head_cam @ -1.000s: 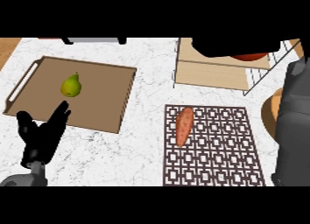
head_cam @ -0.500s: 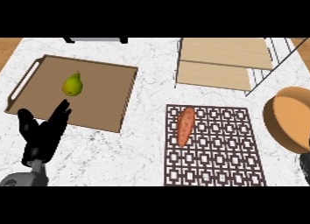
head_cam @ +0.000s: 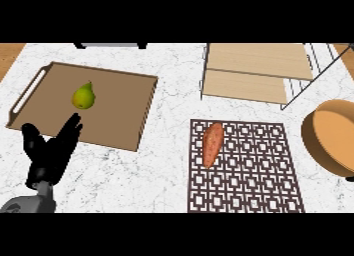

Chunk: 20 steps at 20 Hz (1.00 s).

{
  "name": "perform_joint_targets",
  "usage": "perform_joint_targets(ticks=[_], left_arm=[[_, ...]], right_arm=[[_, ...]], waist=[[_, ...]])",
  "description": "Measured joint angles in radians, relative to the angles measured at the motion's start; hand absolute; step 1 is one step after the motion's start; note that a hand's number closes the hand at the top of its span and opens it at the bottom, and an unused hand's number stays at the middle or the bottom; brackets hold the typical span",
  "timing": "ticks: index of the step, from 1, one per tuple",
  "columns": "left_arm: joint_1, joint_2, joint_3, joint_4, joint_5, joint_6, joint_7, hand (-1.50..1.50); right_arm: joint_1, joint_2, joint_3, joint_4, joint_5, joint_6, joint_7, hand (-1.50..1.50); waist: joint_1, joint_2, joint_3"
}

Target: Pick the tomato from the placemat and place it in the tiered shelf

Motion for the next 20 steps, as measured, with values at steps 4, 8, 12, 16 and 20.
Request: perform_joint_targets(ticks=[4,8,12,16,20], left_arm=[[0.002,-0.005,0.005,-0.006,-0.003,0.001,0.01,0.0],[0.004,-0.007,0.005,-0.011,-0.009,-0.005,0.007,0.0],[0.0,-0.013,0.011,0.011,-0.013,-0.014,-0.023,0.0],[-0.001,-0.016,0.015,0.01,-0.017,-0.015,-0.02,0.0],[0.0,-0.022,0.012,0.013,-0.029,-0.015,-0.03,0.0]], right_arm=[[0.002,-0.01,-0.002,0.08,0.015,-0.046,-0.064,1.5],[-0.015,-0.02,-0.001,0.189,0.041,-0.107,-0.133,1.5],[-0.033,-0.029,-0.011,0.28,0.05,-0.163,-0.211,1.5],[-0.062,-0.02,-0.02,0.338,0.046,-0.197,-0.252,1.5],[-0.075,-0.032,-0.033,0.389,0.04,-0.214,-0.303,1.5]], waist=[[0.0,-0.001,0.001],[0.003,0.0,0.0],[0.004,0.0,0.002],[0.004,0.0,0.002],[0.004,0.0,0.003]])
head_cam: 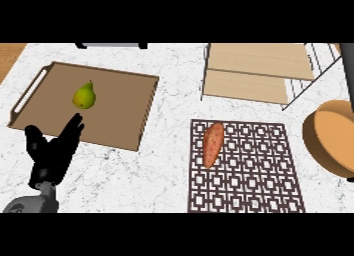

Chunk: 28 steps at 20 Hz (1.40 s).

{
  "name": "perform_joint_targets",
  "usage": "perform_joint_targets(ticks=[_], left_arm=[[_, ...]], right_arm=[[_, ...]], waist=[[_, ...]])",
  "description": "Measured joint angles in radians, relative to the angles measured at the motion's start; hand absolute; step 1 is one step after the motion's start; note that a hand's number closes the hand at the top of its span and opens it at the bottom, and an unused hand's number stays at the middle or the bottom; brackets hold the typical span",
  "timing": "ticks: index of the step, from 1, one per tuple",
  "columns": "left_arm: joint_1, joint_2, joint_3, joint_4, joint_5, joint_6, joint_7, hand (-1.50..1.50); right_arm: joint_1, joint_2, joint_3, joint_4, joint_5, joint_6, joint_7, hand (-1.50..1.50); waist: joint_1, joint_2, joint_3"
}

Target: Pick the tomato from the placemat and place it in the tiered shelf

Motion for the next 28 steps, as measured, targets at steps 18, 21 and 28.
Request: perform_joint_targets(ticks=[18,21,28], left_arm=[[0.004,-0.005,0.016,-0.02,0.0,-0.002,0.038,0.0],[0.005,-0.002,0.02,-0.022,0.003,-0.008,0.039,0.0],[0.009,0.0,0.03,-0.023,0.005,-0.013,0.04,0.0]], right_arm=[[-0.056,0.031,-0.204,0.014,-0.167,-0.192,0.048,-1.5],[-0.054,0.028,-0.259,0.005,-0.226,-0.225,0.037,-1.5],[-0.052,-0.053,-0.309,-0.028,-0.234,-0.331,0.07,-1.5]], waist=[[-0.007,-0.002,-0.002],[-0.007,-0.002,-0.002],[-0.012,-0.002,-0.003]])
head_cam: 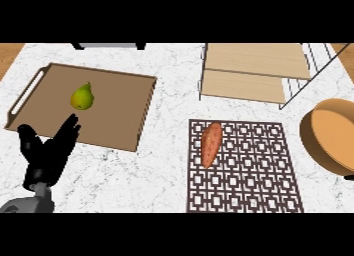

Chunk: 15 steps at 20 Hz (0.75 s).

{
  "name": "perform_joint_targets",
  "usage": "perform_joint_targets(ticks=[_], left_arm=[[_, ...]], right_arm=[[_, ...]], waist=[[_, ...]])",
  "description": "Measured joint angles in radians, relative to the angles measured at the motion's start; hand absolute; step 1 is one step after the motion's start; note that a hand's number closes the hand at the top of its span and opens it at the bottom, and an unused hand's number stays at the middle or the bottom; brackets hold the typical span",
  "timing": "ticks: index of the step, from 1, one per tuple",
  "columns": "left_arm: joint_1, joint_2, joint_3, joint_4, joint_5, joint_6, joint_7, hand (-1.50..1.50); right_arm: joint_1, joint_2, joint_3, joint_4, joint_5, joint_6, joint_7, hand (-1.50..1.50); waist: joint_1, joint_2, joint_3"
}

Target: Pick the tomato from the placemat and place it in the tiered shelf

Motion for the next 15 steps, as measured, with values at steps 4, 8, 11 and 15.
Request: perform_joint_targets(ticks=[4,8,11,15], left_arm=[[0.006,-0.013,-0.004,0.004,-0.012,0.009,-0.019,0.0],[0.006,-0.014,0.0,0.005,-0.016,0.012,-0.017,0.0],[0.019,-0.002,0.01,-0.013,-0.006,0.001,-0.004,0.0],[0.028,-0.011,0.007,-0.019,-0.014,0.005,-0.015,0.0]], right_arm=[[0.021,-0.073,-0.034,-0.02,0.002,-0.043,0.035,-1.5],[0.08,-0.146,-0.094,-0.063,-0.042,-0.048,0.042,-1.5],[0.135,-0.202,-0.138,-0.111,-0.103,0.009,0.06,-1.5],[0.218,-0.273,-0.188,-0.151,-0.189,0.106,0.046,-1.5]], waist=[[-0.006,-0.002,0.001],[-0.012,-0.004,0.002],[-0.015,-0.006,0.001],[-0.015,-0.005,0.0]])
